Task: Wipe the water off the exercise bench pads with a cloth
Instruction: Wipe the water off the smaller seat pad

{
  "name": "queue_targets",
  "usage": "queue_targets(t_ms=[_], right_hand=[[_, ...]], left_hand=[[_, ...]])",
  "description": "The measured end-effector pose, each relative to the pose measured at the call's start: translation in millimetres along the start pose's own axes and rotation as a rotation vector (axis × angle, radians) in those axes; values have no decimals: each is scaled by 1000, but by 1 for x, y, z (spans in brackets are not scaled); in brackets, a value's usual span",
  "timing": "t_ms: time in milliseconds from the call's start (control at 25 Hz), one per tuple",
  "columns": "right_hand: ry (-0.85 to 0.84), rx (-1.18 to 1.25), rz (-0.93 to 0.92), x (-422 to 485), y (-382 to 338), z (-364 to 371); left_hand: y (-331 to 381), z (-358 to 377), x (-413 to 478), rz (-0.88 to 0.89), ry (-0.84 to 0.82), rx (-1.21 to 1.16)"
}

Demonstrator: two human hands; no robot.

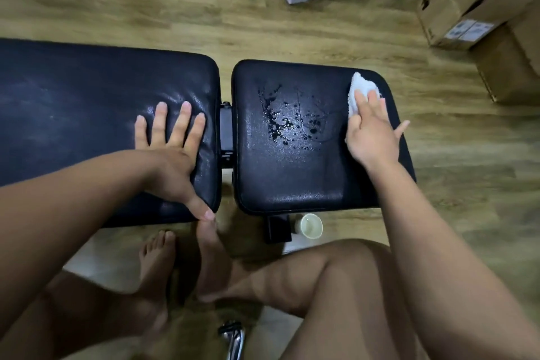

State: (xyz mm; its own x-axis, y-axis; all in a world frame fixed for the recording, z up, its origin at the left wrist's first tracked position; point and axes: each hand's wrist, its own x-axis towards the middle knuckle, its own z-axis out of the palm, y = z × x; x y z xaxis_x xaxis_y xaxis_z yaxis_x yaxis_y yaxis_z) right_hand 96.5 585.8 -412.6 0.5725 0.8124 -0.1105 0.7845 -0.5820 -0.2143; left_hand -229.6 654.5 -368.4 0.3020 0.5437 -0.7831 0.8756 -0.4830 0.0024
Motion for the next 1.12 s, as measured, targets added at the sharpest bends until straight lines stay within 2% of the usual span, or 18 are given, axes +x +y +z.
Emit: queue_targets(t_ms=[160,280,400,480,560,680,760,840,880,1000,1080,1120], right_hand=[[86,18,43,-92,-7,16],[52,-63,15,-158,-50,34],[20,-79,-263,-179,-115,45],[-82,-119,-457,-167,-111,36],[-55,-167,-353,-149,-54,22],[47,-117,27,-119,45,-6],[107,41,168,-107,54,-9],[172,91,214,-115,12,9],[170,81,141,-125,-20,21],[109,40,-269,-161,-120,53],[38,30,-468,-159,-136,54],[44,24,-504,-150,-121,50]], left_hand=[[-2,0,4,11,-7,-2],[-2,-1,3,-3,-11,-5],[1,-2,-1,0,1,1],[3,-3,-5,6,14,-12],[4,-4,-6,17,17,-24],[2,-1,-3,20,14,-21],[1,-1,-2,2,16,-21],[3,1,-2,4,4,-7],[2,0,-1,7,0,5],[2,-2,-3,0,-8,-11],[2,-2,-4,5,8,-12],[2,-1,-3,9,9,-11]])
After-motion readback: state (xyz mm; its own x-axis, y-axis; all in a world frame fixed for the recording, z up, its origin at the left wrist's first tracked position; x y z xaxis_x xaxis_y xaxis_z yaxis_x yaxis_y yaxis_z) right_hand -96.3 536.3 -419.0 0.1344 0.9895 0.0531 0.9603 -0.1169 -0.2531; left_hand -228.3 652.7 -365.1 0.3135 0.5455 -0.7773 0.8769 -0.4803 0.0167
